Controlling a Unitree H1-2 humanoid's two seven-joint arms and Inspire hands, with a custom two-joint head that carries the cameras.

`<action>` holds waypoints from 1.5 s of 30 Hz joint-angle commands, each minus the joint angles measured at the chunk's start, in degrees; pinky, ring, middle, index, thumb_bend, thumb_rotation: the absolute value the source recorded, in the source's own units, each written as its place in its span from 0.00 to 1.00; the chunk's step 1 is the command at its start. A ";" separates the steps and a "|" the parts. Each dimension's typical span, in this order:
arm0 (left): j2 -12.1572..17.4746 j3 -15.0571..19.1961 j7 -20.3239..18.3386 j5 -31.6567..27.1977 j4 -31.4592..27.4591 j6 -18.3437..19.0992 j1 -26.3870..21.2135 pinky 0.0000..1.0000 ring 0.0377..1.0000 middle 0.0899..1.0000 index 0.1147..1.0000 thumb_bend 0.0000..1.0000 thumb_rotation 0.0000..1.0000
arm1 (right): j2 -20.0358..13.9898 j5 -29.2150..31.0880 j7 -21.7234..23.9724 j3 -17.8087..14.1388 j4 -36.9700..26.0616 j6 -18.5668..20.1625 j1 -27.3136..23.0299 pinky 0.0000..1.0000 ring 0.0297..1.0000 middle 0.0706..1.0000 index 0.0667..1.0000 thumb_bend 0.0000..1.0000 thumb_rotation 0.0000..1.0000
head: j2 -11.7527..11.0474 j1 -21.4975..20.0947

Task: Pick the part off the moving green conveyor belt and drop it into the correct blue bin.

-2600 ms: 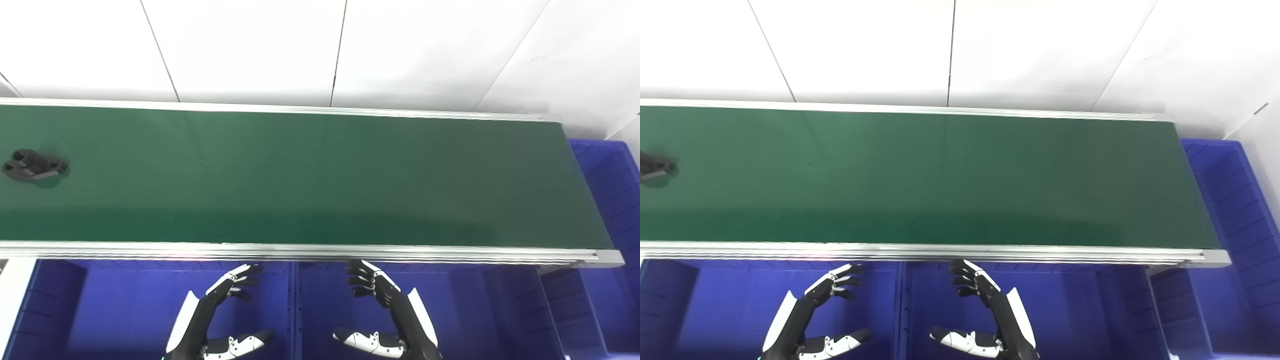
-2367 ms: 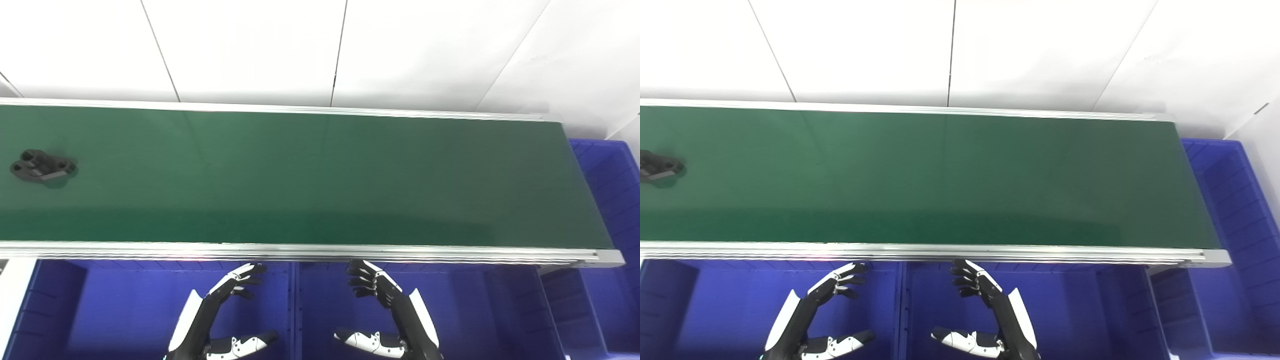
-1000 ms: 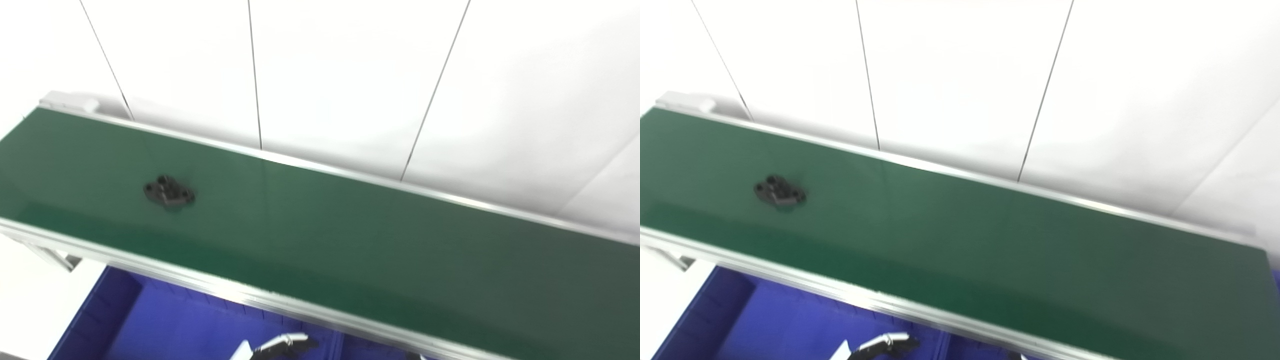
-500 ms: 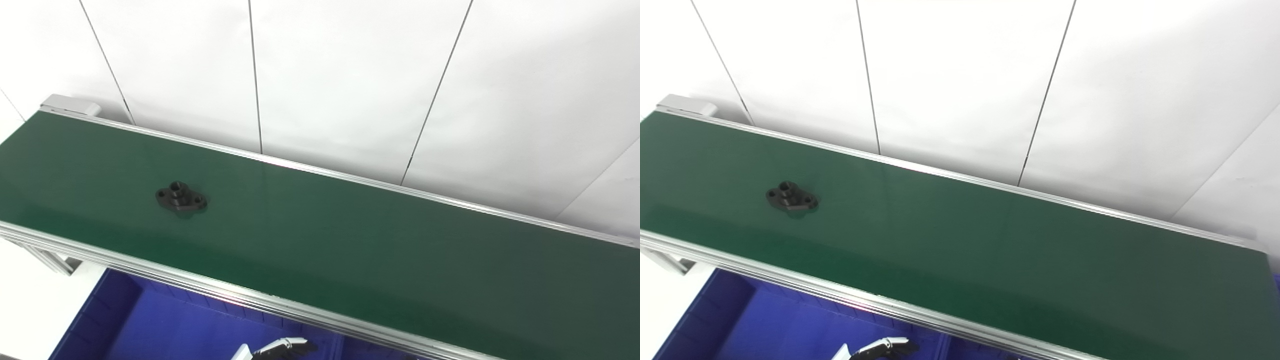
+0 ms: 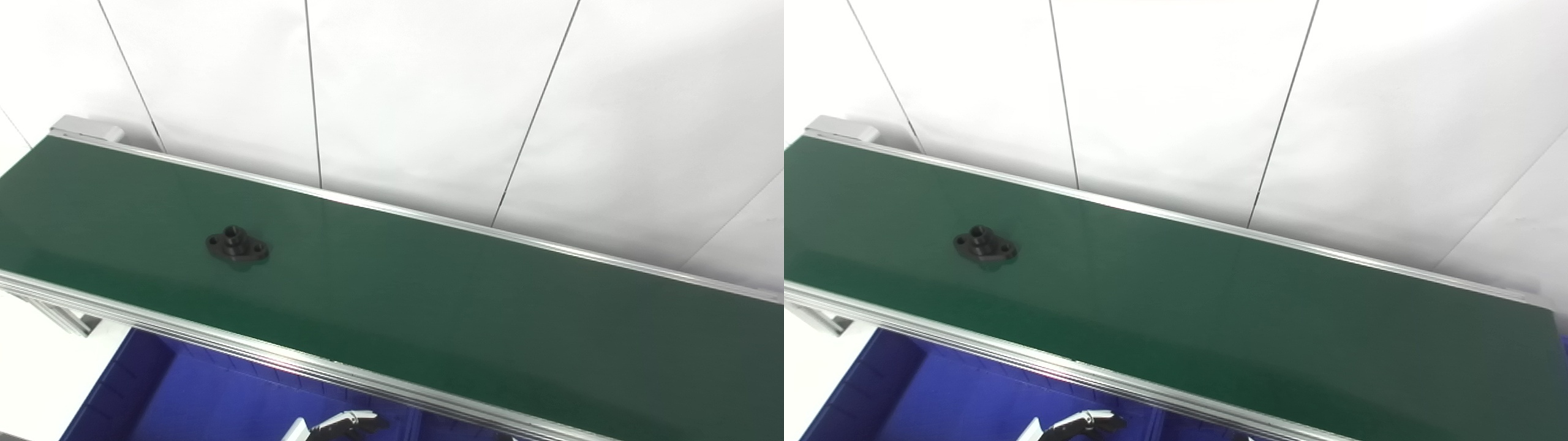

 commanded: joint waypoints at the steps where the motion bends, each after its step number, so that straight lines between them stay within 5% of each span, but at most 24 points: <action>1: 0.27 0.53 0.30 0.14 -1.80 -1.30 -0.35 0.62 0.70 0.77 0.69 0.76 0.34 | -0.29 -0.32 -1.13 0.53 -1.98 -3.36 -0.09 0.62 0.69 0.73 0.80 0.67 0.33 | 0.02 0.01; 16: 0.48 0.80 0.47 0.44 -2.72 -1.30 0.06 0.59 0.70 0.79 0.71 0.76 0.39 | -0.40 -0.28 -2.59 1.09 -3.79 -3.36 0.13 0.58 0.67 0.72 0.79 0.70 0.35 | 1.10 -3.68; 23: -0.60 0.59 1.00 0.96 -2.55 -1.30 -0.07 0.60 0.71 0.79 0.71 0.78 0.38 | -1.91 1.02 -3.28 1.07 -6.85 -3.37 0.34 0.56 0.66 0.70 0.78 0.71 0.34 | 0.78 0.25; 32: -0.50 0.58 2.25 2.26 -3.35 -1.30 -0.06 0.62 0.71 0.77 0.70 0.75 0.35 | -1.12 -0.70 -2.51 -1.05 -14.14 -3.37 1.41 0.52 0.64 0.68 0.78 0.69 0.33 | 2.44 -0.25; 45: 2.35 0.74 1.98 1.25 -4.97 -1.30 -0.47 0.65 0.73 0.80 0.73 0.75 0.36 | 5.30 -1.15 4.62 -6.77 -25.18 -1.69 -0.24 0.47 0.56 0.65 0.77 0.70 0.35 | 5.79 -10.36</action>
